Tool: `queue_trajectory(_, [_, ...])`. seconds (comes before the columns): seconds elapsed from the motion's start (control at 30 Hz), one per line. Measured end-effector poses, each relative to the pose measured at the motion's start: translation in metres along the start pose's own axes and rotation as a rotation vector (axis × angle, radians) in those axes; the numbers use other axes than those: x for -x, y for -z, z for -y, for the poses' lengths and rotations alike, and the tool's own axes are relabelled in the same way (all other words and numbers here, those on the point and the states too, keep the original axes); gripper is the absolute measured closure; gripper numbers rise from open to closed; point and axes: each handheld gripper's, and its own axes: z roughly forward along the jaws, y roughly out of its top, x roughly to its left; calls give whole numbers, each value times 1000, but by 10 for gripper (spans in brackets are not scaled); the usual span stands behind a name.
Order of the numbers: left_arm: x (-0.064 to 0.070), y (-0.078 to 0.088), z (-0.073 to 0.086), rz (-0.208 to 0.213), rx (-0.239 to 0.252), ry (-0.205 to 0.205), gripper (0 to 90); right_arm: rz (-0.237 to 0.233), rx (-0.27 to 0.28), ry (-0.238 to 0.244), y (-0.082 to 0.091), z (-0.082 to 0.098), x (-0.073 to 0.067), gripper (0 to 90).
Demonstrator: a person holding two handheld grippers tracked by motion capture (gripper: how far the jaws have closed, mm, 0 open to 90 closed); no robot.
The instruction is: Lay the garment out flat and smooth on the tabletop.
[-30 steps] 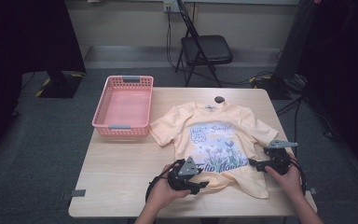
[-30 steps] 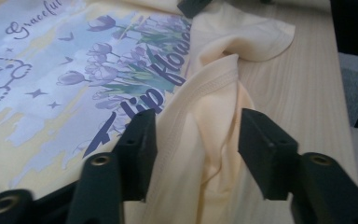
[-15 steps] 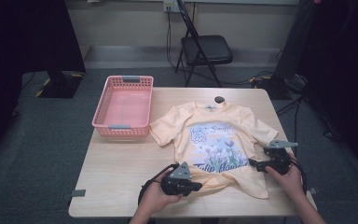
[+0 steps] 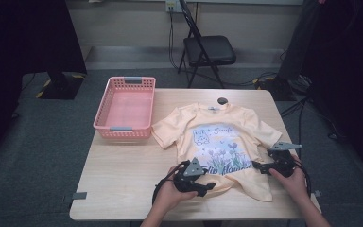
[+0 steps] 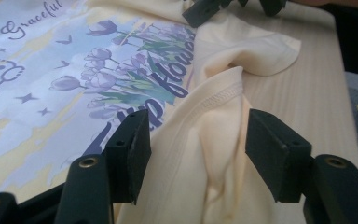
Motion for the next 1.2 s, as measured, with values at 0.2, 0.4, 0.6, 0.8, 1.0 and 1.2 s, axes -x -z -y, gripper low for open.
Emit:
queue_trajectory(0.2, [-4, -11, -6, -3, 6, -12, 457, -1, -1, 0, 0, 0, 0, 93])
queue_trajectory(0.4, [0, -17, -4, 55, -77, -7, 788, -1, -1, 0, 0, 0, 0, 93])
queue_trajectory(0.6, [11, -3, -1, 130, -86, 3, 891, -3, -1, 0, 0, 0, 0, 94])
queue_trajectory(0.8, [27, 14, 12, 191, -139, -16, 893, -8, -3, 3, 1, 1, 1, 93])
queue_trajectory(1.0, [29, 32, 27, 198, -124, -2, 892, -14, -6, 1, 4, 3, 4, 95])
queue_trajectory(1.2, [26, 37, 20, 148, -41, -29, 479, -12, -1, 4, 4, 4, 3, 94])
